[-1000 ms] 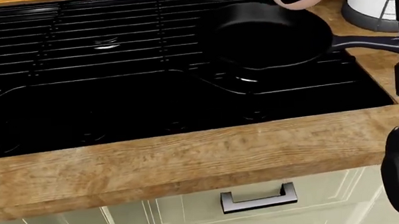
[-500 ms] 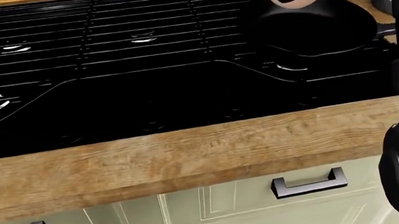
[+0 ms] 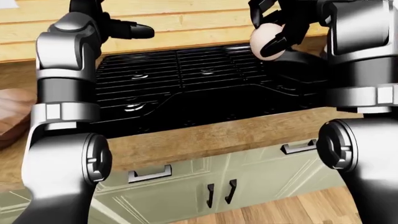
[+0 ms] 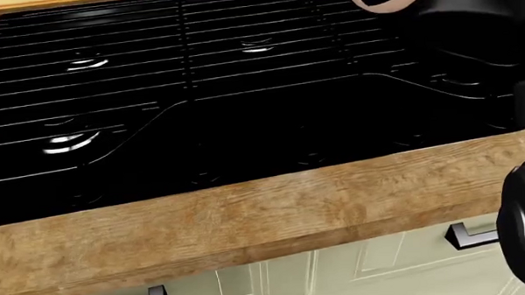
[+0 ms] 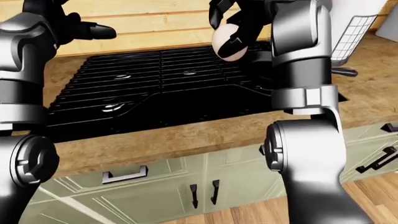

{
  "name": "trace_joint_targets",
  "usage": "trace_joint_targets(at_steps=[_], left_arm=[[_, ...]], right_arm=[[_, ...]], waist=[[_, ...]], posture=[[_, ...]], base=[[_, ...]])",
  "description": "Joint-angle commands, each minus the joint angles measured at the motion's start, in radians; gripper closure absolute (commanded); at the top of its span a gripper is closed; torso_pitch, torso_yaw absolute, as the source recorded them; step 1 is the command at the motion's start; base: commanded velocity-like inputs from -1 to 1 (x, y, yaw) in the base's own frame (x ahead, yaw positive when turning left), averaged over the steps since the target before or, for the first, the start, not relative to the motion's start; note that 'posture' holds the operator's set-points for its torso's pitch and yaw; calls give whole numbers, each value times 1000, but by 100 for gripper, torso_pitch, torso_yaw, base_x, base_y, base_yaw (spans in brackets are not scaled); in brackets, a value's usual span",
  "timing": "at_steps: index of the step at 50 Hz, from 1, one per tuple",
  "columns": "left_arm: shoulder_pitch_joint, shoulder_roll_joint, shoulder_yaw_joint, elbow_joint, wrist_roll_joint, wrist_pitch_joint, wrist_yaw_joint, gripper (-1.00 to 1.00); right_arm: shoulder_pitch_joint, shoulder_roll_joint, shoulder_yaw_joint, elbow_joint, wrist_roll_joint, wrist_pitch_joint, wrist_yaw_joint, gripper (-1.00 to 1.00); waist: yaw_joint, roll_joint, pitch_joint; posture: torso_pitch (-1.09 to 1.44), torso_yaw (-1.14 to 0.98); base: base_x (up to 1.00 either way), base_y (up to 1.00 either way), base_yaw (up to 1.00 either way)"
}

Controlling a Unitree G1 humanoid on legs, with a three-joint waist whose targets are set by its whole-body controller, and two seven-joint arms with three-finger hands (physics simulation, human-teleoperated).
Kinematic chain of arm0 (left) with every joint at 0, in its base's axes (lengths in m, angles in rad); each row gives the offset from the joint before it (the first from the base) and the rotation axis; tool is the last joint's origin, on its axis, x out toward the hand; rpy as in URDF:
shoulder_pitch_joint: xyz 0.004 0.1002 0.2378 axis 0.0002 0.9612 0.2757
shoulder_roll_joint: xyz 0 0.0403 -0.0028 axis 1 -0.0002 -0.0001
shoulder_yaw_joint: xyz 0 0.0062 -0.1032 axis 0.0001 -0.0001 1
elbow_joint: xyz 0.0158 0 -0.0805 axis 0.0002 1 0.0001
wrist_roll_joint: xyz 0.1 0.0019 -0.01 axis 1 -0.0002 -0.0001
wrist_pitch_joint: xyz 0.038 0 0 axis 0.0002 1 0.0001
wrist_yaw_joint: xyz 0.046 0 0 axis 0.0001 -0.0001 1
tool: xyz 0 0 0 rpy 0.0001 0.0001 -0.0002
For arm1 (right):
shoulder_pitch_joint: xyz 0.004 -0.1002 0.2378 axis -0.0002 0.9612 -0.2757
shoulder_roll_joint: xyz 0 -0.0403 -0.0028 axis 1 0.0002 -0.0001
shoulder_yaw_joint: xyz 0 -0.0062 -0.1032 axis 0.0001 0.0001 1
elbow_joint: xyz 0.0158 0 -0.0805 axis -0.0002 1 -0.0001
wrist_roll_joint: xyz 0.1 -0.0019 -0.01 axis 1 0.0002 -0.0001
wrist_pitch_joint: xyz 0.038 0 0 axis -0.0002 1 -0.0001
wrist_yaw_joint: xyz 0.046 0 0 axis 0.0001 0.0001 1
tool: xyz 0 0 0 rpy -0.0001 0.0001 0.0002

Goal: Pick the egg from the pan and place it in the bowl.

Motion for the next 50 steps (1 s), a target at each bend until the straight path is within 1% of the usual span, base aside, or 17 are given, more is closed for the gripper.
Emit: trace_joint_targets(at_steps=[1, 3, 9, 13, 15, 16, 19, 29, 32, 33, 36, 41, 43, 45, 46, 47, 50], left_arm=[[-39, 10, 3, -36, 0, -32, 2, -100], [-39, 10, 2, -38, 0, -32, 3, -100], [-39, 8, 0, -37, 2, -33, 3, -100], [-38, 11, -1, -53, 3, -21, -3, -100], [-37, 13, -2, -72, 4, -6, -6, -100], [-40, 15, -1, -74, 4, -2, -7, -100], [-39, 16, 0, -75, 5, -3, -8, -100], [-41, 13, 0, -75, 9, -2, -7, -100], [-41, 12, 0, -76, 10, -1, -6, -100], [-42, 12, 0, -76, 10, 0, -6, -100], [-40, 12, 2, -80, 9, 1, -6, -100], [-39, 13, 2, -86, 8, 6, -6, -100], [-39, 13, 2, -89, 7, 8, -6, -100], [-40, 14, 3, -88, 7, 8, -5, -100], [-41, 14, 3, -85, 7, 7, -6, -100], [-43, 14, 3, -82, 7, 5, -5, -100], [-45, 13, 2, -76, 7, 1, -5, -100]], right_arm=[[-30, -13, -10, -22, -2, -9, -10, 100], [-33, -13, -10, -20, -2, -10, -9, 100], [-34, -13, -10, -11, -2, -15, -12, 100], [-37, -12, -9, -1, -2, -20, -16, 100], [-39, -11, -8, 1, -2, -21, -16, 100], [-41, -10, -8, 3, -3, -21, -16, 100], [-44, -10, -7, 7, -3, -23, -16, 100], [-36, -13, -9, -12, -4, -14, -9, 100], [-30, -14, -10, -23, -5, -8, -6, 100], [-29, -14, -10, -25, -5, -7, -5, 100], [-27, -13, -11, -26, -4, -7, -5, 100], [-27, -15, -11, -27, -4, -7, -4, 100], [-27, -15, -11, -30, -4, -5, -3, 100], [-26, -15, -11, -31, -4, -5, -3, 100], [-27, -15, -11, -27, -4, -7, -4, 100], [-29, -15, -11, -23, -3, -9, -5, 100], [-34, -12, -10, -7, -2, -19, -10, 100]], waist=[[-2, 1, -26], [1, -37, -33], [17, -26, -53], [19, 22, -30], [12, 74, -34], [9, 122, -46], [7, 106, -32], [-1, 6, -25], [4, -54, -37], [1, -21, -31], [12, -35, -54], [20, 13, -30], [15, 57, -30], [12, 147, -49], [10, 94, -39], [9, 108, -33], [8, 76, -39]], posture=[[0, 0], [0, 0], [0, 0], [0, 0], [0, 0], [0, 0], [0, 0], [0, 0], [0, 0], [0, 0], [0, 0], [0, 0], [0, 0], [0, 0], [0, 0], [0, 0], [0, 0]], base=[[0, 43, 0], [0, 43, 0], [0, 43, 0], [0, 43, 0], [0, 43, 0], [0, 43, 0], [0, 43, 0], [0, 42, 0], [0, 43, 0], [0, 43, 0], [0, 42, 0], [0, 42, 0], [0, 42, 0], [0, 43, 0], [0, 42, 0], [0, 42, 0], [0, 42, 0]])
